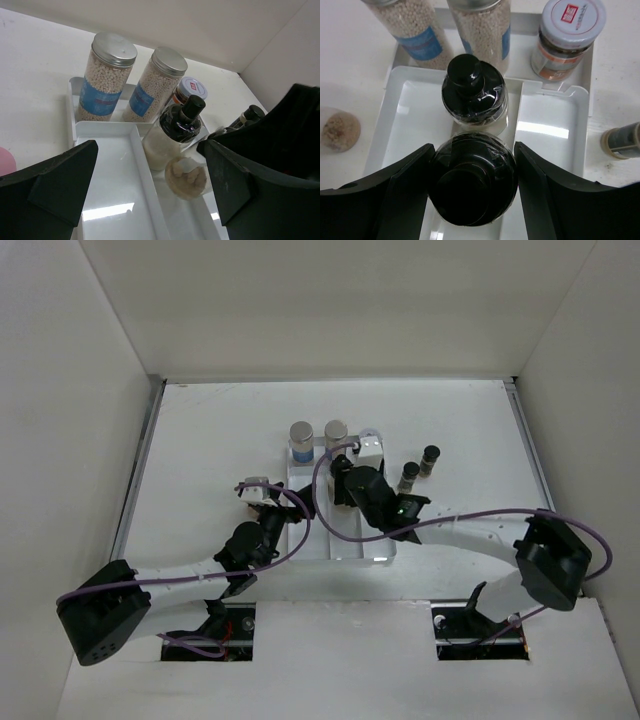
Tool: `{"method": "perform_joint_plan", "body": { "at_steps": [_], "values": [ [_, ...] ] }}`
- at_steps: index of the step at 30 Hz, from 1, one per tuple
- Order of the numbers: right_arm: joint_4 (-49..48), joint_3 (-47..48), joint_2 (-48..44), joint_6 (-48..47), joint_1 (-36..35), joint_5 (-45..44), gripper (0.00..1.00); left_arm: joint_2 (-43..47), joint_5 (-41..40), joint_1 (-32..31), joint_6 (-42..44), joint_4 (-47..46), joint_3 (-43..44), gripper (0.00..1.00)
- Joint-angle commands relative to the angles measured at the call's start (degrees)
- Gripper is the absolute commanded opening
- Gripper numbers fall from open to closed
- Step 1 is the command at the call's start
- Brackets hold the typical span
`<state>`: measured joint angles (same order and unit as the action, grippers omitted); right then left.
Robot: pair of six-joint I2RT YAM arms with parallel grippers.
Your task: Organize the condiment bottles
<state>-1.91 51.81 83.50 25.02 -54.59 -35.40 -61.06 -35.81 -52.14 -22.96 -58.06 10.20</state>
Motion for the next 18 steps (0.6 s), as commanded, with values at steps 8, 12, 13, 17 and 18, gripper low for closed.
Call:
{"method": "perform_joint_plan", "body": {
  "at_steps": [8,12,13,17,18],
  "values": [
    [-11.6,2.1,8.3,-0.1,-0.3,1.7,0.69,0.9,0.0,0.3,-0.7,-2.5,-0.1,0.88],
    [-10.8,1.3,6.0,-0.1,-0.3,0.7,0.88,0.8,0.0,0.3,-0.7,-2.5,-0.1,0.88],
    [-10.0,1.0,4.6,-0.1,-0.3,0.3,0.91,0.7,0.0,0.3,-0.7,-2.5,-0.1,0.88],
    [-7.0,-2.1,-2.8,0.0,0.1,-1.0,0.94,0.7,0.0,0.2,-0.7,-2.5,0.0,0.88],
    [-6.5,-3.4,-5.1,0.1,0.5,-1.0,0.94,0.8,0.0,0.2,-0.7,-2.5,0.0,0.88]
  ]
}}
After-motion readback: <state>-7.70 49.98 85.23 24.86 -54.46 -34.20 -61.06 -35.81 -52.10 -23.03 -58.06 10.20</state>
